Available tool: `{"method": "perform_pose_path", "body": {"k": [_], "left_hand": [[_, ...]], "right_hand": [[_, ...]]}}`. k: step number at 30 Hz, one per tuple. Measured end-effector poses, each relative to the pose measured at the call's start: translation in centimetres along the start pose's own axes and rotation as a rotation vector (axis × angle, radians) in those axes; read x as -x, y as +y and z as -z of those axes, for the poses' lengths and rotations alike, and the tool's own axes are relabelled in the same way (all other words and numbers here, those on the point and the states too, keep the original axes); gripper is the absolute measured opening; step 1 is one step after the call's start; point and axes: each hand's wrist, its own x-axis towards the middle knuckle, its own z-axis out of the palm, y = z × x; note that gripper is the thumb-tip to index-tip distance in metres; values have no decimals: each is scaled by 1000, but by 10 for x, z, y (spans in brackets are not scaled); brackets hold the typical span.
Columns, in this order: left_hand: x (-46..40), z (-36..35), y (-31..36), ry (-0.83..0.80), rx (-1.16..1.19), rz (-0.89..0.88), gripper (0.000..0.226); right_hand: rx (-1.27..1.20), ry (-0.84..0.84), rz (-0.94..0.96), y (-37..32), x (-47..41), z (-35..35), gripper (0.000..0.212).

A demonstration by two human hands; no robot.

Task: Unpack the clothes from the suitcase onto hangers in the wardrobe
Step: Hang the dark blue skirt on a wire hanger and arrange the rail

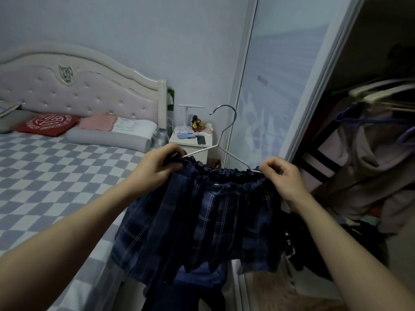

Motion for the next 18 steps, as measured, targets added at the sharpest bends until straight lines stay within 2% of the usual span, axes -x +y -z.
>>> {"method": "perform_pose_path", "body": {"k": [2, 4, 5, 7, 8, 10, 11, 13, 15, 18], "left_hand": [[-1, -2, 2, -2, 11, -5, 22], [-1, -6, 4, -25, 28, -18, 23], [-2, -9, 7, -41, 54, -30, 25], [1, -19, 4, -48, 60, -22, 30], [3, -22, -1, -40, -19, 16, 36], [19, -26, -26, -123, -368, 220, 45], [32, -27, -40, -215, -540, 337, 43], [58, -31, -62, -361, -716, 432, 37], [76, -41, -77, -398, -674, 467, 36], [94, -68, -93, -340, -541, 514, 32]], "right_hand": [[52, -24, -6, -2, 1, -1, 22], [157, -158, 61, -13, 1, -9, 12], [215, -216, 100, -20, -1, -16, 18], [243, -205, 152, -29, -2, -33, 14], [250, -148, 161, -29, -4, -39, 7], [281, -43, 99, -13, -3, -48, 11], [294, -44, 47, 0, 1, -50, 12], [308, -116, -28, 25, 14, -53, 9], [320, -162, -87, 49, 28, -59, 8], [339, -199, -165, 79, 41, -71, 9]]}}
